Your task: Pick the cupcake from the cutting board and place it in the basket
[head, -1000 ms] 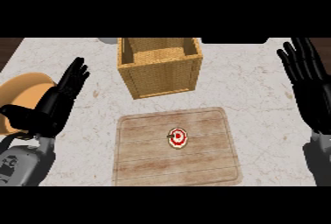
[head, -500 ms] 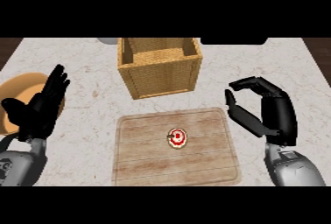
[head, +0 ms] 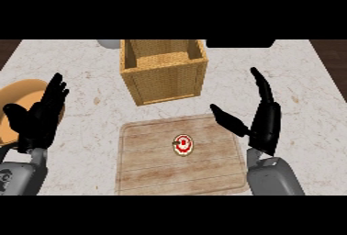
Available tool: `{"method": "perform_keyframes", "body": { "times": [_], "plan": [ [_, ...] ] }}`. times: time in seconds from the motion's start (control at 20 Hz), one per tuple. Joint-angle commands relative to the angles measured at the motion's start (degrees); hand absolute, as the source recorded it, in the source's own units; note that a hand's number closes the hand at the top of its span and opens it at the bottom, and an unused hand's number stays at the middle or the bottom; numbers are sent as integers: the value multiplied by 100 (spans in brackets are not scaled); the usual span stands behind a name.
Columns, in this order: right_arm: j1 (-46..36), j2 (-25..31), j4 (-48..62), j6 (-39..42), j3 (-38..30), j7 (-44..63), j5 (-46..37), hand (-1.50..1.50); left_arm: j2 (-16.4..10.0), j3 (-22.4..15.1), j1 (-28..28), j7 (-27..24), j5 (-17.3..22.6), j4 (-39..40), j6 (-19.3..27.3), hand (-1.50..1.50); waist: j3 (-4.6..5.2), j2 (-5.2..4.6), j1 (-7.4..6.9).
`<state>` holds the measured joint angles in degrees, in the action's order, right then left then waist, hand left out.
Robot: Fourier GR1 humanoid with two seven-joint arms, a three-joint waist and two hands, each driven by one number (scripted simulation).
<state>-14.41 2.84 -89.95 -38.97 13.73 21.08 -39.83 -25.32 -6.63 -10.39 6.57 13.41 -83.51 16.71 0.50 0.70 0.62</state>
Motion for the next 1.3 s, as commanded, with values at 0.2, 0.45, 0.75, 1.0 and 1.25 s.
{"method": "perform_keyframes", "body": {
  "times": [0.2,0.45,0.75,1.0,1.25],
  "plan": [
    [159,372,-288,2540,611,2582,-1008,-150,-72,128,250,-77,37,-43,-25,0,23,92,53],
    [-279,181,-1184,4488,989,4149,-490,-150,-34,107,102,-44,-39,73,22,0,-4,61,124],
    [-429,-260,-2758,5703,1165,5984,-260,-150,26,120,376,-154,41,-46,-149,0,-35,6,26],
    [-429,-277,-3269,5595,1148,6214,-296,-150,108,131,44,76,-78,-146,-94,0,-44,-41,-9],
    [-94,-280,-2714,4529,1627,5660,-734,-150,168,142,224,-34,-245,-192,-132,0,-47,-58,-82]
  ]
}}
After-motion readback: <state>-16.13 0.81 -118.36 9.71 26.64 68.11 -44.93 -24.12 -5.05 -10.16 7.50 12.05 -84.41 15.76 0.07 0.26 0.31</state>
